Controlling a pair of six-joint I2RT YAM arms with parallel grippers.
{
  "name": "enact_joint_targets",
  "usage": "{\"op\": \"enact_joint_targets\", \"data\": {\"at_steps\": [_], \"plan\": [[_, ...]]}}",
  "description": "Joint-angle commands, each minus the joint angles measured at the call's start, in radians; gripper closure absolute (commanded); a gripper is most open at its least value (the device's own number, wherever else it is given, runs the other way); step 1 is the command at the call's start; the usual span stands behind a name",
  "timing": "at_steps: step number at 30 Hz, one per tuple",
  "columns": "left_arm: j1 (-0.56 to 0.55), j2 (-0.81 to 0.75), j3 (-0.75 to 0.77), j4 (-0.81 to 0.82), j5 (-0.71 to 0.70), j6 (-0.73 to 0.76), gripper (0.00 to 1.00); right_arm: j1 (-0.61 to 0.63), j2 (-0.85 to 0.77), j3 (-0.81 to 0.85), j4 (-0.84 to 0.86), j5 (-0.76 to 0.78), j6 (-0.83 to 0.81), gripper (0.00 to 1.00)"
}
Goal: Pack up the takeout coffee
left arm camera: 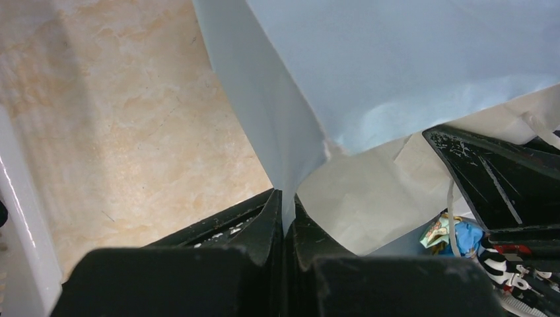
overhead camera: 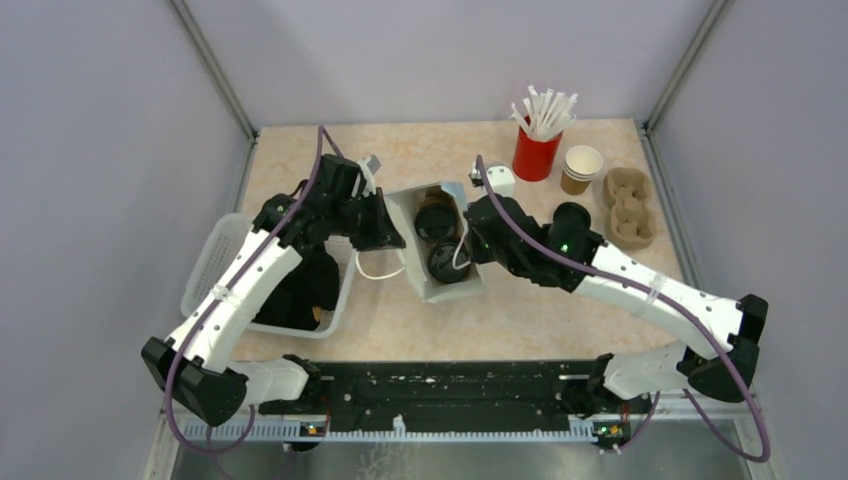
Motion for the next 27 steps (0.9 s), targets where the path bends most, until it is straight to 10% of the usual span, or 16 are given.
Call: {"op": "enact_joint_targets", "data": {"at_steps": [1, 27], "plan": [[0.006, 0.006, 0.038, 0.029, 0.012, 0.011, 1.0, 0.005, -0.036, 0.045, -0.005, 0.018, 0.013, 0.92], [0.012, -0.004, 0.02, 0.062, 0.048, 0.008, 1.0, -0.017, 0.008, 0.162, -0.146, 0.014, -0.034, 0.59]]}}
